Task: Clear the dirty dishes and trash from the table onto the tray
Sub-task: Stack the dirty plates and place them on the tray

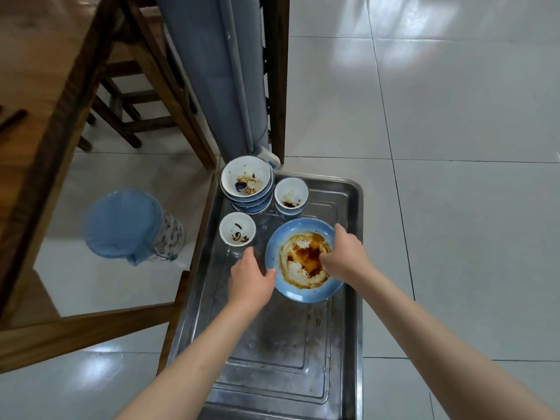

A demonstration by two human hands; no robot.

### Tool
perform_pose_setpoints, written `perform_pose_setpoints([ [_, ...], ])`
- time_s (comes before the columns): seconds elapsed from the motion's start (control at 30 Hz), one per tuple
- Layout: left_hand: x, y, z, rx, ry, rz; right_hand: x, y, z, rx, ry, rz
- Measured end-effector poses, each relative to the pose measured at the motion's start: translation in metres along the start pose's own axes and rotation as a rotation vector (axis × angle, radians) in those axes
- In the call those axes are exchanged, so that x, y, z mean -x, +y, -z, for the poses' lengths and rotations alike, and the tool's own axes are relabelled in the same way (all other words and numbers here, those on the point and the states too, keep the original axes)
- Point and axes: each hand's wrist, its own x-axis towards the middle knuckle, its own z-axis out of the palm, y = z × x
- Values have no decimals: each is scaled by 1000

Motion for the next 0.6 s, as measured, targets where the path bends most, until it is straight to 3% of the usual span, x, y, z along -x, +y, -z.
perform_pose_setpoints([
  [0.13, 22, -4, 31, -211, 127, -210, 27, -6, 13, 44, 40, 185],
  [0.27, 48, -2, 71, -365, 230, -432, 66, -13, 31, 275, 72, 361],
  [0.6, 146, 22, 207, -381, 379, -406, 163, -77, 103, 370, 153, 669],
])
